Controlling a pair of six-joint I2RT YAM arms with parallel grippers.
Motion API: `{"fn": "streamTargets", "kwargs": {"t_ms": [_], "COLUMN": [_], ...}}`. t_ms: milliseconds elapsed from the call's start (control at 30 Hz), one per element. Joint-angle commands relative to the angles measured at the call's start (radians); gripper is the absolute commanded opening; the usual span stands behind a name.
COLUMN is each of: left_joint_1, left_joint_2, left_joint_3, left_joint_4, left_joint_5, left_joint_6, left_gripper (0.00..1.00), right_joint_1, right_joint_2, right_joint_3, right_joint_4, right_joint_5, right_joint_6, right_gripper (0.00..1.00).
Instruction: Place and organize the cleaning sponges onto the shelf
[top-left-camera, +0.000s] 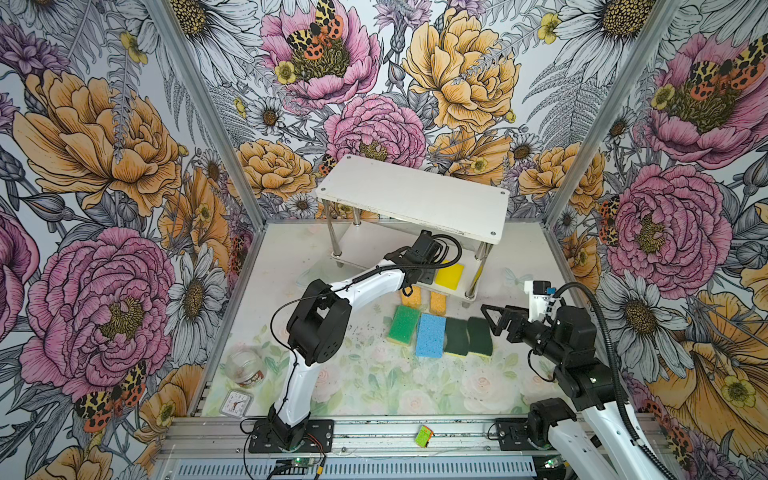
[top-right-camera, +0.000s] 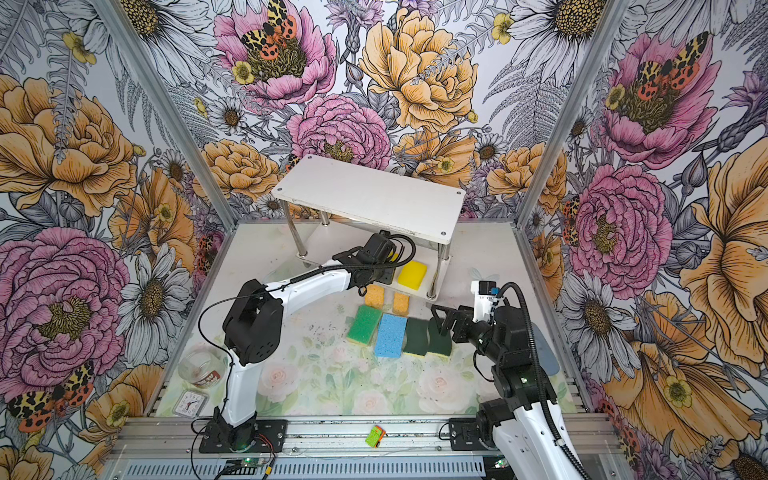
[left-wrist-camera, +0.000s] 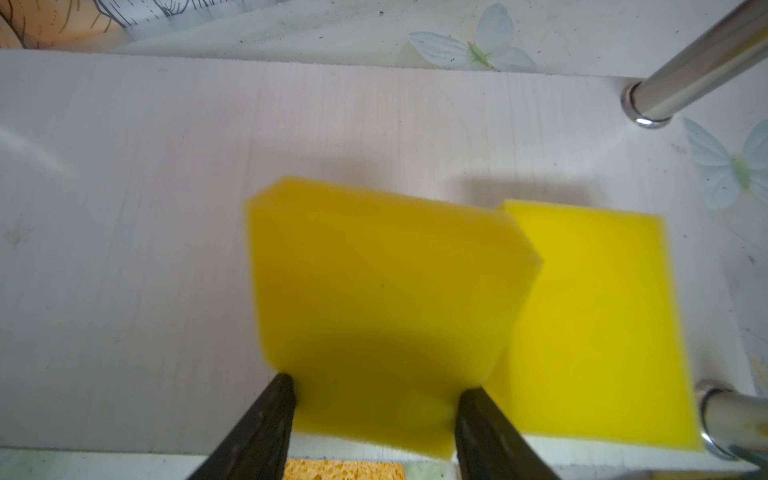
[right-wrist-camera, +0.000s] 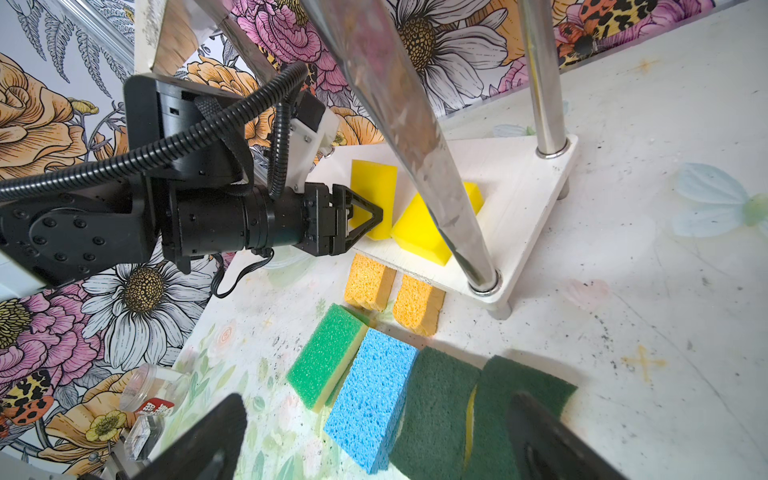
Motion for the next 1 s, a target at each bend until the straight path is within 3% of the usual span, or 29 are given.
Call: {"fn": "streamTargets", "kwargs": {"t_ms": [0,967], "left_joint_1": [0.010,0.011], "left_joint_2": [-0.003,-0.016], "left_joint_3": [0.014,0.009], "left_joint_4": [0.000,0.000], "left_joint_5": [0.018,0.015], "left_joint_6": [-0.020,-0.019], "left_gripper": [0.61,0.63], "right_joint_1": [0.005,0.005], "right_joint_2": [-0.014,-0.009], "right_joint_3": [-0.006,-0.001], "right_joint_4": [-0.001,0.001], "right_joint_5": [0.008,0.008], "right_joint_6": [0.004,0.002], "right_gripper": [1.00,1.00]}}
